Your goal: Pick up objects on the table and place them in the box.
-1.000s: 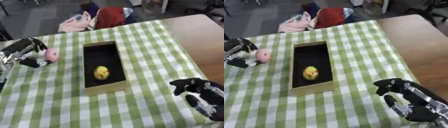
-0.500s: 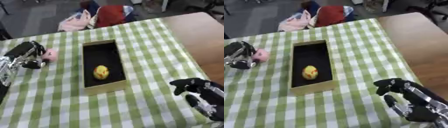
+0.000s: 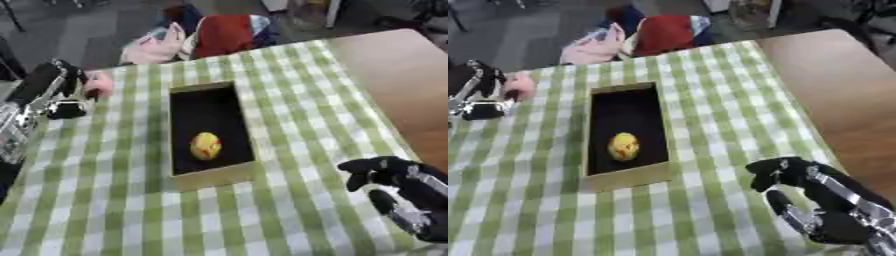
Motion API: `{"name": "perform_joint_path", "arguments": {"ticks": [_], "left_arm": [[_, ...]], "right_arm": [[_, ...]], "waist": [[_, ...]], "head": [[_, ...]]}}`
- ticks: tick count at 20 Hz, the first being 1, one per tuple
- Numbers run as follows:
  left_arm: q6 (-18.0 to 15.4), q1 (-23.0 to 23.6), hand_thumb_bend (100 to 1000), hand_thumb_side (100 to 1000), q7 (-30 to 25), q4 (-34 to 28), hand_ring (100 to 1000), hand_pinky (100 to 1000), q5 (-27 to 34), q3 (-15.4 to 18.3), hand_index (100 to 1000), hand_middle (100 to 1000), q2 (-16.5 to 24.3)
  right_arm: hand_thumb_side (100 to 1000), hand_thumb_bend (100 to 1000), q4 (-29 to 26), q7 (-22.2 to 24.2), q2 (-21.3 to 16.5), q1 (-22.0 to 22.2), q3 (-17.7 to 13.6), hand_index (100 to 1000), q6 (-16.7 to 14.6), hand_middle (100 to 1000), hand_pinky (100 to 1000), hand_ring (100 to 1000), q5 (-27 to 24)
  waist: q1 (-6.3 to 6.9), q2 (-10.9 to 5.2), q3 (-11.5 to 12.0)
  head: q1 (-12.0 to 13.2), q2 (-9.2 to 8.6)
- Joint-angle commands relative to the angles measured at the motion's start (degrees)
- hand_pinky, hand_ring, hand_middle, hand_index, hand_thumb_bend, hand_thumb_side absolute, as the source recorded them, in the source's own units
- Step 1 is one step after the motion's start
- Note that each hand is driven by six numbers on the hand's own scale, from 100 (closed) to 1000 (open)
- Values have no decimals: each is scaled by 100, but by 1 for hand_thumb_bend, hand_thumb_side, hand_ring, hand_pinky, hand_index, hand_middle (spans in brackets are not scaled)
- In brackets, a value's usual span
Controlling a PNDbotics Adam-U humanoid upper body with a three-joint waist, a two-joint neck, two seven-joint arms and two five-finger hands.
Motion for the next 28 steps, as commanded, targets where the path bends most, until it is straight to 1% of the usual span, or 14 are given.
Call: {"name": "perform_joint_path", "arguments": {"ticks": [1,5,9,17,18,19,20,22,23,24,25,26,27,28], "left_arm": [[-169,-229,100,123,-344,-676,321,447,412,-249,377,265,94],[-483,-384,100,116,-871,-1217,344,468,565,-691,400,289,-92],[-818,-396,100,115,-1467,-1414,370,484,610,-1018,424,317,-293],[-1217,-290,100,125,-2644,-1120,459,541,596,-1206,516,419,-588],[-1250,-276,100,145,-2771,-1065,473,549,584,-1206,531,436,-613],[-1285,-267,128,195,-2908,-1015,499,564,582,-1208,562,466,-633],[-1326,-261,154,223,-3042,-978,520,575,588,-1207,589,489,-644],[-1390,-250,284,385,-3274,-955,587,619,589,-1192,687,574,-647],[-1409,-246,301,397,-3363,-965,599,628,588,-1172,704,592,-641],[-1407,-239,351,458,-3411,-988,619,643,595,-1142,733,619,-630],[-1388,-231,442,568,-3429,-1014,633,655,613,-1109,747,637,-617],[-1357,-221,442,568,-3427,-1041,633,655,650,-1079,747,637,-604],[-1315,-209,491,642,-3401,-1083,640,663,712,-1039,752,645,-589],[-1261,-194,502,670,-3356,-1148,640,664,809,-994,750,643,-570]], "right_arm": [[494,100,-83,-1,-94,-36,-42,822,3,620,688,891,-43],[493,100,-89,29,-96,-61,-16,822,2,620,688,891,-60],[493,100,-80,44,-93,-92,-3,822,10,620,689,891,-78],[502,100,-47,94,-78,-105,24,822,38,620,689,891,-79],[504,100,-42,107,-79,-97,28,821,41,619,690,891,-67],[506,100,-37,121,-77,-89,32,819,41,619,690,892,-54],[507,100,-32,136,-74,-82,37,819,40,620,690,892,-41],[507,100,-24,158,-64,-78,43,820,35,620,690,892,-27],[506,100,-20,158,-60,-79,40,821,34,619,690,892,-28],[503,100,-18,150,-56,-81,34,823,34,619,690,891,-35],[502,100,-18,138,-53,-81,26,824,33,619,690,891,-44],[502,100,-18,126,-54,-81,19,824,33,619,690,891,-50],[501,100,-19,117,-53,-80,12,824,32,619,689,891,-54],[501,100,-20,108,-53,-75,4,824,31,619,689,891,-58]], "waist": [[-36,-117,-12],[-34,-131,-100],[-21,-137,-175],[19,-167,-201],[21,-169,-204],[23,-170,-208],[23,-171,-210],[23,-172,-213],[22,-173,-212],[21,-173,-209],[18,-174,-201],[16,-174,-194],[11,-174,-181],[4,-174,-164]], "head": [[11,27],[74,19],[102,9],[92,-5],[91,-8],[93,-11],[95,-11],[96,-11],[93,-9],[91,-10],[87,-9],[84,-8],[79,-9],[70,-10]]}}
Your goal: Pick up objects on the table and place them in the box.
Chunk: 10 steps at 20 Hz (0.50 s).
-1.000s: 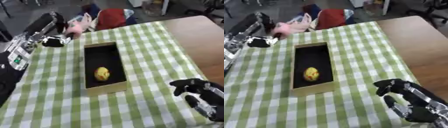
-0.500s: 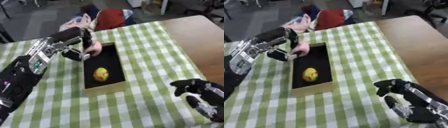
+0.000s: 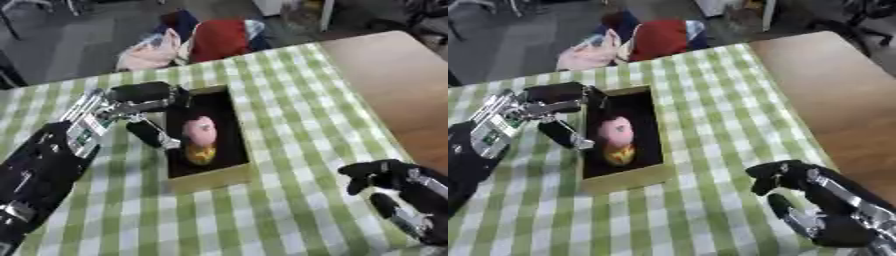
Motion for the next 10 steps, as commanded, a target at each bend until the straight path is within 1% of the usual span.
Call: {"name": "perform_joint_path", "arguments": {"ticks": [1,2,3,4,5,7,8,9,10], "left_arm": [[145,-50,502,688,87,-275,638,664,318,207,746,638,173],[223,-16,493,697,165,-410,631,664,515,260,741,628,214],[316,36,451,713,254,-585,618,658,759,321,730,610,270],[439,103,434,709,348,-793,612,655,1026,384,724,600,340],[583,193,366,711,459,-1032,603,650,1315,471,712,586,418],[933,434,279,680,711,-1578,591,643,2017,678,696,565,586],[1108,564,268,677,819,-1847,590,641,2362,773,694,562,673],[1278,736,191,667,945,-2110,579,631,2710,902,680,546,753],[1448,924,186,663,1075,-2376,577,629,3058,1039,678,544,830]], "right_arm": [[501,100,-54,-38,-57,-19,-68,824,-5,619,689,891,-18],[500,100,-53,-49,-59,-11,-78,824,-7,619,690,891,-16],[498,100,-53,-63,-62,-3,-92,824,-11,619,690,891,-17],[496,100,-55,-80,-66,4,-106,824,-15,619,690,891,-19],[494,100,-59,-101,-74,13,-125,825,-21,619,690,891,-24],[487,100,-76,-155,-92,28,-168,825,-33,620,690,890,-41],[486,100,-88,-179,-101,33,-186,825,-39,620,690,890,-51],[479,100,-100,-215,-114,40,-213,825,-46,622,690,891,-62],[478,100,-114,-261,-129,53,-241,825,-51,622,690,891,-73]], "waist": [[-50,-94,43],[-58,-96,70],[-67,-100,103],[-76,-104,134],[-88,-110,179],[-116,-118,286],[-128,-119,330],[-147,-121,398],[-164,-125,463]], "head": [[-22,-5],[-33,1],[-45,6],[-59,12],[-83,22],[-127,37],[-147,41],[-181,47],[-207,60]]}}
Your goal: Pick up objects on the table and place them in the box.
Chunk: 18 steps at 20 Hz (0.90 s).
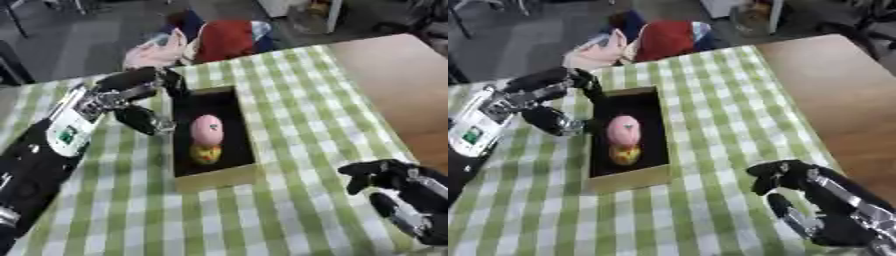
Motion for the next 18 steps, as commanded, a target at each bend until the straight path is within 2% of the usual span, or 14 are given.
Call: {"name": "perform_joint_path", "arguments": {"ticks": [1,4,7,13,18], "left_arm": [[523,325,164,660,396,-871,570,623,1041,479,669,535,404],[920,916,136,667,736,-1440,566,619,1638,888,662,530,426],[1182,1524,108,678,1040,-1841,569,618,1891,1288,655,528,252],[1512,2453,100,720,1463,-2203,574,621,1711,1908,653,531,-326],[1725,2769,100,748,1571,-2313,575,622,1454,2156,654,531,-830]], "right_arm": [[469,100,-126,-148,-142,-4,-141,825,-18,625,690,893,-76],[452,100,-175,-325,-180,14,-234,825,-30,629,689,894,-127],[429,100,-237,-507,-215,6,-326,825,-34,633,689,895,-205],[415,100,-310,-843,-238,40,-508,826,-11,644,689,899,-274],[418,100,-335,-1007,-200,58,-579,826,-6,647,689,902,-242]], "waist": [[-59,-104,121],[-100,-106,328],[-136,-103,520],[-176,-58,794],[-195,51,904]], "head": [[-87,47],[-136,89],[-178,115],[-225,206],[-236,280]]}}
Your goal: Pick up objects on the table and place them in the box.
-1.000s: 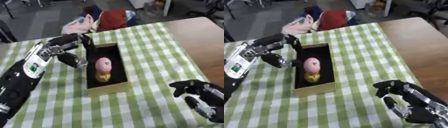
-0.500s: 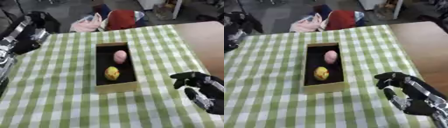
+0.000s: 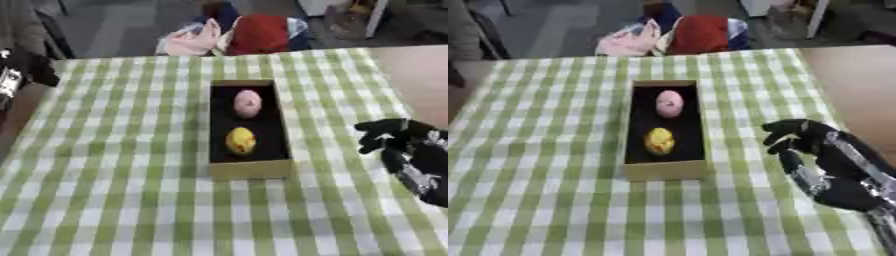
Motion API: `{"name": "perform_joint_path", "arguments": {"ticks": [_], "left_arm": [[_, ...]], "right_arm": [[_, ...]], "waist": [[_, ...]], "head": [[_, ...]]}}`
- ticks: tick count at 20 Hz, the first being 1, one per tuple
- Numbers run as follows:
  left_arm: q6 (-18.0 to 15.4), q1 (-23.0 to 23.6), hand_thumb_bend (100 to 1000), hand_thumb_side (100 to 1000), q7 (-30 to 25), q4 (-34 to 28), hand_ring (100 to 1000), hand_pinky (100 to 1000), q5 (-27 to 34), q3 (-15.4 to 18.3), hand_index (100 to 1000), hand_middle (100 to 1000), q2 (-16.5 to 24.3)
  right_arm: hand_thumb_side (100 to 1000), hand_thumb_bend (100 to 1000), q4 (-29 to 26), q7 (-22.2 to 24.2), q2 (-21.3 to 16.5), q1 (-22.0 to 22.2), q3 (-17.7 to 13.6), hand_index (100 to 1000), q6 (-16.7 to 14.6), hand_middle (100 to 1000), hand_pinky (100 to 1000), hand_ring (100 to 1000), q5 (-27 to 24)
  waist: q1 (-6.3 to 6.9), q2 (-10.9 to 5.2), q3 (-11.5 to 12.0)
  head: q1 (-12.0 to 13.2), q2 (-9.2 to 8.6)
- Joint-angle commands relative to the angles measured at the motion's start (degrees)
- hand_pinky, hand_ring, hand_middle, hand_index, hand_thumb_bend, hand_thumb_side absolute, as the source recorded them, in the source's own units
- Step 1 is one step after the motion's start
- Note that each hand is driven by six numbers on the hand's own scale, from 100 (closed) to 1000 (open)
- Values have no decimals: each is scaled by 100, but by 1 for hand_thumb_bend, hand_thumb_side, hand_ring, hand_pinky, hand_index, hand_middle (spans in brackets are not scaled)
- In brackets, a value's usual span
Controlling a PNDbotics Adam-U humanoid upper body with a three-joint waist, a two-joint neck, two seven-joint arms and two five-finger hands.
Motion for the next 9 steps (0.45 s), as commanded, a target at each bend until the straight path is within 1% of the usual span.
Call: {"name": "perform_joint_path", "arguments": {"ticks": [1,6,9], "left_arm": [[124,39,100,754,59,-170,575,623,-159,202,654,532,-184],[211,143,100,774,32,-192,578,627,-351,305,659,535,-453],[226,170,100,782,-23,-186,577,628,-431,322,659,536,-538]], "right_arm": [[420,100,-156,-103,-107,-30,-103,826,-6,647,689,901,-8],[424,100,-181,-162,-87,-52,-122,826,-23,646,689,901,42],[425,100,-184,-191,-79,-57,-134,826,-28,646,688,901,71]], "waist": [[-20,-10,38],[-42,105,75],[-39,147,71]], "head": [[-17,59],[-19,64],[-16,70]]}}
